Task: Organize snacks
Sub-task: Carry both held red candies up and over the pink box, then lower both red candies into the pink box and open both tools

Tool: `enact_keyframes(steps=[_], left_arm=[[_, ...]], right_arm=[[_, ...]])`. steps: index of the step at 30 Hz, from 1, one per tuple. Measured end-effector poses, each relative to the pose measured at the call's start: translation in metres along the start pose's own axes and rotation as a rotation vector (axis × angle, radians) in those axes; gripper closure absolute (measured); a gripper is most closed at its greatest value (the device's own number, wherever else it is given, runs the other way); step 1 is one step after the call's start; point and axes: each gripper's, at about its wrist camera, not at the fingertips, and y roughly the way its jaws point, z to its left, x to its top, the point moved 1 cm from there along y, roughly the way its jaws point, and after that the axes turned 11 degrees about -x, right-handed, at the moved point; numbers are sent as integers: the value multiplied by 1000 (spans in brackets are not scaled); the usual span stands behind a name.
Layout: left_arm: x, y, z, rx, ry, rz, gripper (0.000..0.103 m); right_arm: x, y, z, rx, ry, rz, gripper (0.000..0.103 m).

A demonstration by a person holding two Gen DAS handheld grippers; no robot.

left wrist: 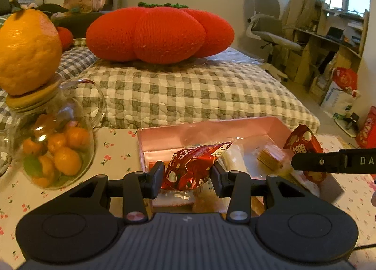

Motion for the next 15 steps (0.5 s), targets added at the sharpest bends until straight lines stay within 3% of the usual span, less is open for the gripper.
enact_keyframes(steps=[15], left_arm=[[9, 33, 4, 63, 36, 48, 63]], right_arm=[[19, 46, 10, -68, -45, 32, 69]])
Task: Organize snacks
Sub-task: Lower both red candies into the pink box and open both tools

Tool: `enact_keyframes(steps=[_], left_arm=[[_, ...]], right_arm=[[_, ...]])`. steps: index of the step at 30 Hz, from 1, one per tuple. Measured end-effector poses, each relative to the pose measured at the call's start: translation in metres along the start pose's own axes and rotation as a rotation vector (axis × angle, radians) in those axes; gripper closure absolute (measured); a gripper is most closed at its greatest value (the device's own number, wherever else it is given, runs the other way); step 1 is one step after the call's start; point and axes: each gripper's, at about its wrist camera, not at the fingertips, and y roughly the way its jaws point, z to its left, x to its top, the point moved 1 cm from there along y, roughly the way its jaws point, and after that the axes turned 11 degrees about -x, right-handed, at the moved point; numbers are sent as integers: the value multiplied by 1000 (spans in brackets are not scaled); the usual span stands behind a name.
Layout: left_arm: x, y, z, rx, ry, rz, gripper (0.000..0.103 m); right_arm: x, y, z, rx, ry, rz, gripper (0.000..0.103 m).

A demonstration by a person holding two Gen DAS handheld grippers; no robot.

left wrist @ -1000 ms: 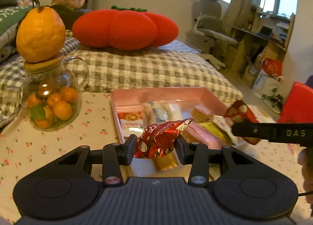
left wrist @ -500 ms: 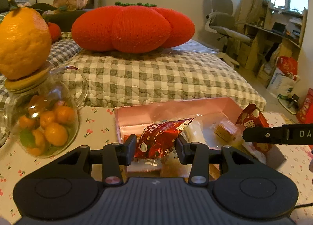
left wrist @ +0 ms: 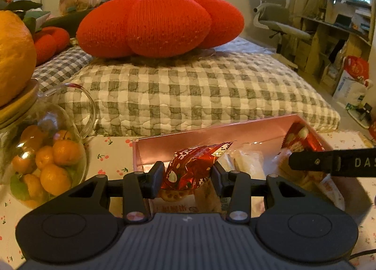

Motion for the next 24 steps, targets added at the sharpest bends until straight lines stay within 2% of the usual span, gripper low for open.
enact_keyframes(steps=[6, 9, 13, 15, 20, 24], left_arm=[[-1, 3, 5, 15, -11, 16, 56], [0, 2, 2, 8, -3, 23, 46], [2, 2, 0, 11, 8, 25, 39], [2, 1, -2, 6, 10, 26, 36], [2, -4, -8, 10, 27, 29, 25], [2, -11, -13, 13, 33, 23, 17]], right_arm=[[4, 4, 1, -1, 3, 3, 67], [5, 4, 2, -1, -2, 7, 67], [6, 1, 2, -4, 0, 10, 66], [6, -1, 1, -7, 8, 7, 56], [7, -11, -3, -9, 11, -1, 48], [7, -23, -5, -11, 11, -6, 34]])
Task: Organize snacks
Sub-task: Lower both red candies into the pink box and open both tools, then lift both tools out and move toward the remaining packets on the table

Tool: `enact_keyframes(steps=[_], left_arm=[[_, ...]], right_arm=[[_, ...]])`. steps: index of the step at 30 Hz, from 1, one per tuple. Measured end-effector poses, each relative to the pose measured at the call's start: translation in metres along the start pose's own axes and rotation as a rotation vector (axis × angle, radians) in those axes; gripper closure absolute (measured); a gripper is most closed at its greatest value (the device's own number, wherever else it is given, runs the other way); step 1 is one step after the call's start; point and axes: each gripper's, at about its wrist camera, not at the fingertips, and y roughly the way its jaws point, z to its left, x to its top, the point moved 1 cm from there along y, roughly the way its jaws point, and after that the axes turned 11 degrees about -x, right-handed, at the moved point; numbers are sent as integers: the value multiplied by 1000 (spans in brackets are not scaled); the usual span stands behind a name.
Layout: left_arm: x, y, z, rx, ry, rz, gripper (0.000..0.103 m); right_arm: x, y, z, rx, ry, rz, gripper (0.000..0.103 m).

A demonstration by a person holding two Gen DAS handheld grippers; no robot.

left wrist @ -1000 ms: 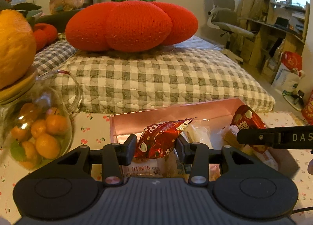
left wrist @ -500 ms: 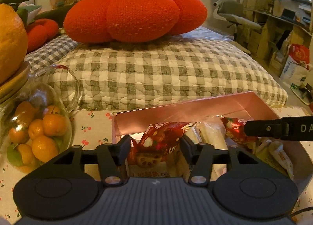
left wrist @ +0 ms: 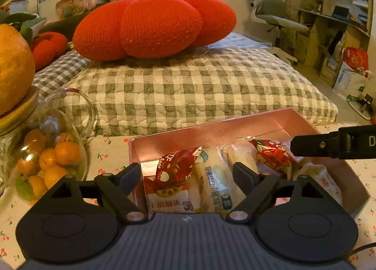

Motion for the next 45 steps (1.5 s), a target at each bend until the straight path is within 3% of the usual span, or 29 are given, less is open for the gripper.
enact_keyframes(steps=[12, 21, 28, 36, 45], left_arm=[[-9, -34, -16, -5, -10, 7, 6], [-27, -58, -32, -3, 15, 28, 4], [-42, -77, -36, -20, -44, 41, 1], [-64, -82, -34, -17, -113, 113, 1], [-81, -81, -27, -32, -168, 180, 1]], right_arm=[[-9, -46, -7, -16, -16, -16, 18], [-31, -78, -14, -26, -43, -14, 15], [-54, -95, -21, -39, -62, -8, 14], [-81, -101, -29, -55, -70, 21, 13], [-110, -96, -16, -53, -195, 93, 13]])
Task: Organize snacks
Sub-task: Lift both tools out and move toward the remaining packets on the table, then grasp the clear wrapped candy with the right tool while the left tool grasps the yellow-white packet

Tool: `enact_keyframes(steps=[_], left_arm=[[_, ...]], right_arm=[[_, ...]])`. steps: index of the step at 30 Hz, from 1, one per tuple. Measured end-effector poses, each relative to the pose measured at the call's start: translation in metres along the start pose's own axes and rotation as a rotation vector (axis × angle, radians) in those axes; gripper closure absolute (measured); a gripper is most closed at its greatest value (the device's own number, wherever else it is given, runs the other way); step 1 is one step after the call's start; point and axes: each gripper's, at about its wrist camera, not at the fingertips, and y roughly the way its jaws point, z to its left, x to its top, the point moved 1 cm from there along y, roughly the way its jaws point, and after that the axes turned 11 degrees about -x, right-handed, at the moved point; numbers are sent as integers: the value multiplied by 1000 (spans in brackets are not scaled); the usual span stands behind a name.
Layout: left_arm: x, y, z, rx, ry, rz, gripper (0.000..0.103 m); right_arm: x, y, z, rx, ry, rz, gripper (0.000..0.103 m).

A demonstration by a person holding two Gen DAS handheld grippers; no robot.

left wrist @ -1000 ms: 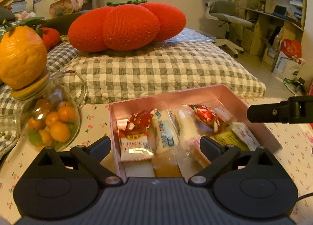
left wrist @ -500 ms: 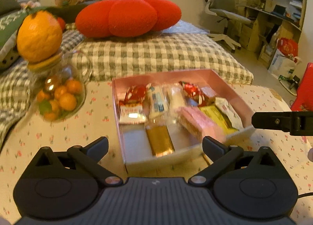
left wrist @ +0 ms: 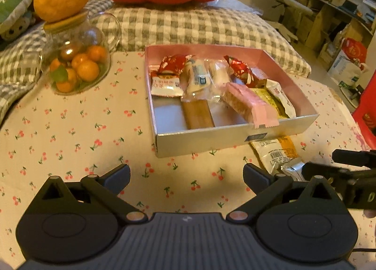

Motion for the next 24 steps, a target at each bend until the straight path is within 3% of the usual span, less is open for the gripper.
enact_keyframes(steps=[7, 10, 16, 24], left_arm=[[-8, 11, -6, -6, 60, 36, 2], [-10, 16, -5, -19, 78, 49, 3], [-9, 24, -4, -63, 91, 60, 8], [-6, 30, -21, -131, 140, 40, 10]], right_arm=[[-8, 14, 11, -3, -83, 4, 20], [-11, 20, 12, -3, -103, 19, 36], [-15, 30, 11, -10, -130, 38, 77], [-9, 23, -8, 1, -64, 42, 80]])
